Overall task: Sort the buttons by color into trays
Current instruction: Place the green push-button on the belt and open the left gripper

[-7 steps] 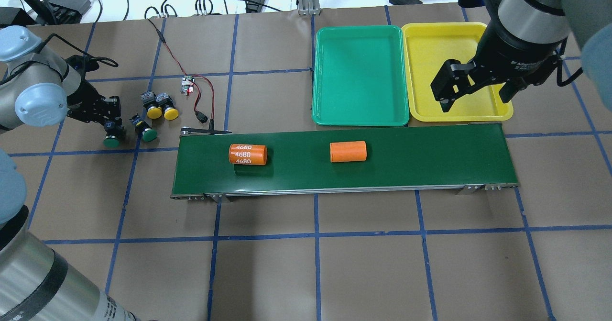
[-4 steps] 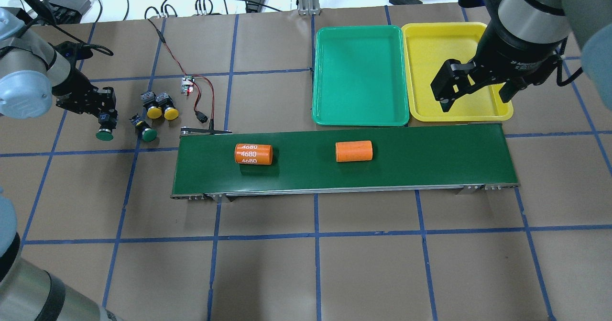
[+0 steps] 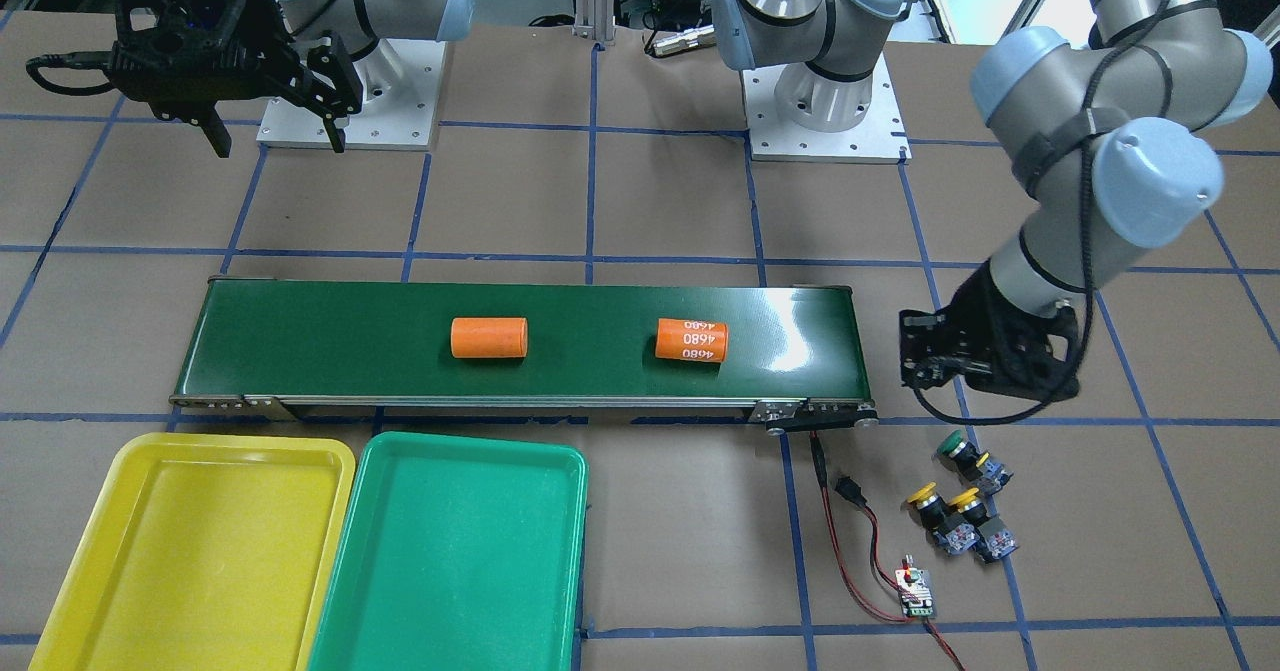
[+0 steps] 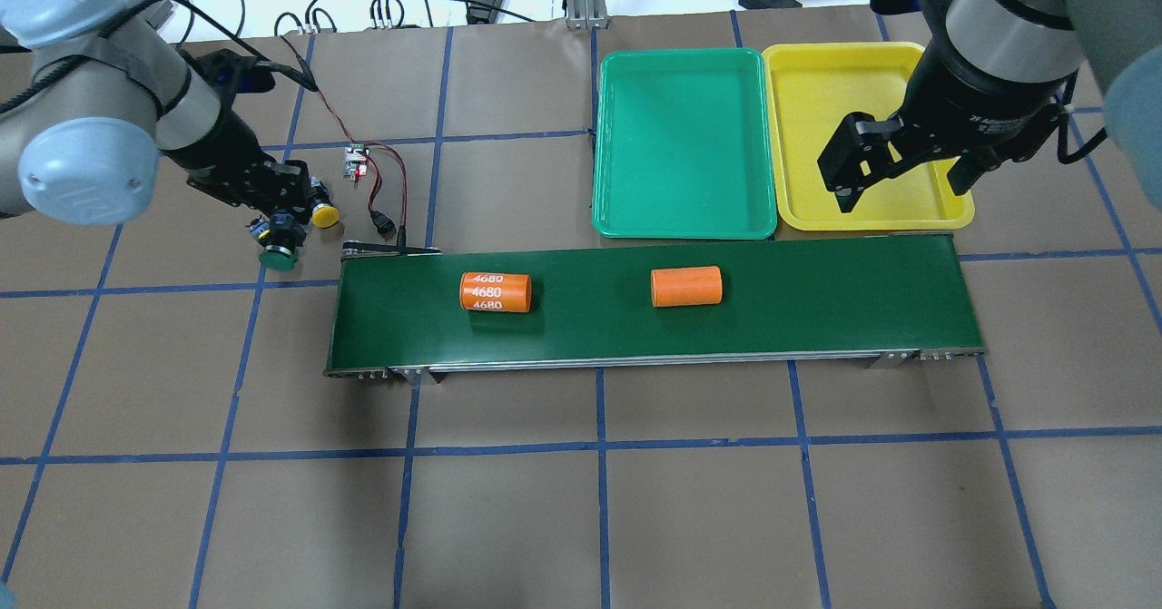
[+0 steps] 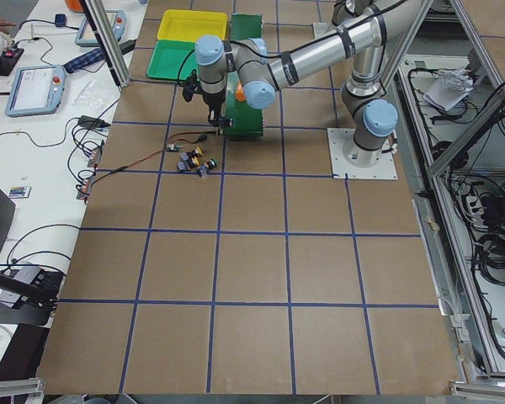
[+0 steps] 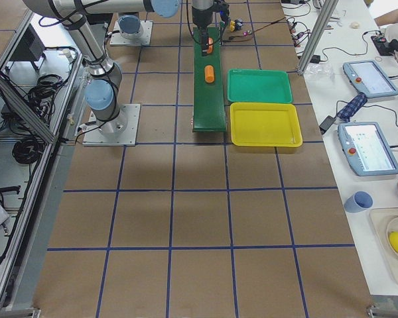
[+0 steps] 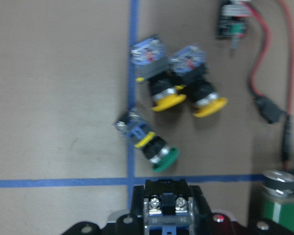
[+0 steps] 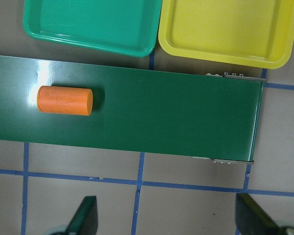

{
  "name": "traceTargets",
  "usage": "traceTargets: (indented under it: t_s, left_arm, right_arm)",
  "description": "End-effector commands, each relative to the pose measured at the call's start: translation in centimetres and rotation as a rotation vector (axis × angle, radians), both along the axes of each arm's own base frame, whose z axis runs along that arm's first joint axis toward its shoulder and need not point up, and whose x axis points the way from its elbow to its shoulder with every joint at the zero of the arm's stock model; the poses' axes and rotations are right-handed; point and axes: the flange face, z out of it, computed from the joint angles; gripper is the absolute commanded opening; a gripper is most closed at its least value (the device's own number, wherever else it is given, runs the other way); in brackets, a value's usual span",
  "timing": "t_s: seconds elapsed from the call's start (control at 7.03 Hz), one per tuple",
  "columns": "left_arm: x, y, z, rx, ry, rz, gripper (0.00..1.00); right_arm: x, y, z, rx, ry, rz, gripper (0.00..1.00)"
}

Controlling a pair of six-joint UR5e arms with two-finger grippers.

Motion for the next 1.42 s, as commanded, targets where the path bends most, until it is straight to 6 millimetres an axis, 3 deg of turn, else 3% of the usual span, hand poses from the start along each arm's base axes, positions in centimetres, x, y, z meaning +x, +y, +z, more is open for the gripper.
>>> traceTargets:
  t_s: [0.0, 0.14, 0.43, 0.57, 0.71, 0.85, 1.0, 1.28]
  left_arm:
    - [-4.7, 3.3, -2.8, 0.006, 0.001, -0.033, 0.0]
    - [-5.1, 3.3, -4.3, -0.015, -0.002, -0.052, 0.0]
    - [-5.2, 3.3, -4.7, -0.014, -0.007, -0.059, 0.0]
    - [-5.2, 3.4, -4.9, -0.009, -0.005, -0.049, 0.09]
    - [-5.2, 3.9, -5.0, -0.003, -0.008, -0.043, 0.39]
    - [-5.3, 4.7, -5.4, 0.008, -0.007, -0.038, 0.9]
    - [-5.3, 5.1, -5.6, 0.011, -0.007, -0.038, 0.99]
    - [-5.4, 4.8, -4.5, -0.009, -0.002, -0.03, 1.0]
  right_arm:
    - [0.0, -0.1, 0.1, -0.003, 0.001, 0.0, 1.0]
    - [0.1, 0.0, 0.2, -0.006, -0.007, -0.003, 1.0]
    - [0.1, -0.4, -0.3, 0.008, -0.01, -0.003, 1.0]
    - [0.1, -0.5, -0.4, 0.011, -0.01, -0.003, 1.0]
    - [0.1, -0.4, -0.5, 0.012, -0.01, -0.005, 1.0]
    - [0.1, -0.4, -0.5, 0.012, -0.01, -0.005, 1.0]
    - [0.0, -0.2, 0.0, 0.002, -0.009, -0.005, 1.0]
    - [0.0, -0.1, 0.1, -0.002, -0.012, -0.005, 1.0]
